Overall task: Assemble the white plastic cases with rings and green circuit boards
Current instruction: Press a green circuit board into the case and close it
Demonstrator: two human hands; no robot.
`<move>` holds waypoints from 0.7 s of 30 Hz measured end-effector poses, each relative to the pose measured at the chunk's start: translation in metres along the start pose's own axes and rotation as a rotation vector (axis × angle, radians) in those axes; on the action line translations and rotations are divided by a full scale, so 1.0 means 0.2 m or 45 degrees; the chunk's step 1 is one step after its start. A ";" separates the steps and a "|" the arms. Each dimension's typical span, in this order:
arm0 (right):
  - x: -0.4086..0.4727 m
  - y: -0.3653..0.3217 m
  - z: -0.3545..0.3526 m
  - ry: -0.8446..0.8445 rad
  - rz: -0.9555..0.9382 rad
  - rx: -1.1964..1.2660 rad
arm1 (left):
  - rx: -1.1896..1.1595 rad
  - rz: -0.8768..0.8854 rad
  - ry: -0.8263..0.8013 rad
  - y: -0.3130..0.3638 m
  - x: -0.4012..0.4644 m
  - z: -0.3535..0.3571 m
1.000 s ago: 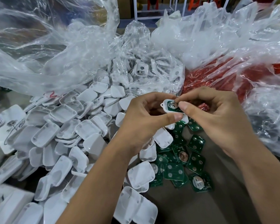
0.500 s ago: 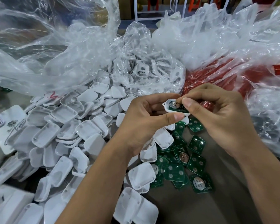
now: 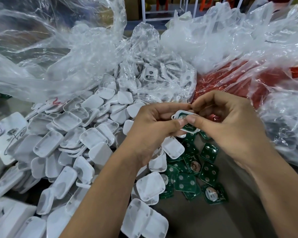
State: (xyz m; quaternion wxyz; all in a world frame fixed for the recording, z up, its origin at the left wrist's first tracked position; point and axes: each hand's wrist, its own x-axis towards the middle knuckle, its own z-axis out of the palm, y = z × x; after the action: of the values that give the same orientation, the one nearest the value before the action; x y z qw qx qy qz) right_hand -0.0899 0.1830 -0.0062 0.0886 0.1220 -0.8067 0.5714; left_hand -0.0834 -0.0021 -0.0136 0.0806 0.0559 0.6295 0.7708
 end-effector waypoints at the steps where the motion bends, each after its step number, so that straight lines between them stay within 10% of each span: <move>1: 0.00 0.00 0.00 -0.009 0.048 0.087 | -0.015 -0.011 0.018 0.00 0.00 0.00; 21: -0.01 -0.01 0.03 -0.084 0.340 0.392 | 0.092 0.066 0.190 0.01 0.00 0.00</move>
State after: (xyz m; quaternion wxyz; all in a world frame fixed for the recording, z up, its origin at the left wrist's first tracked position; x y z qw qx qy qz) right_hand -0.0875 0.1768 -0.0071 -0.0341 0.0448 -0.7213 0.6904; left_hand -0.0830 -0.0024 -0.0110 0.0116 0.0175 0.6594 0.7515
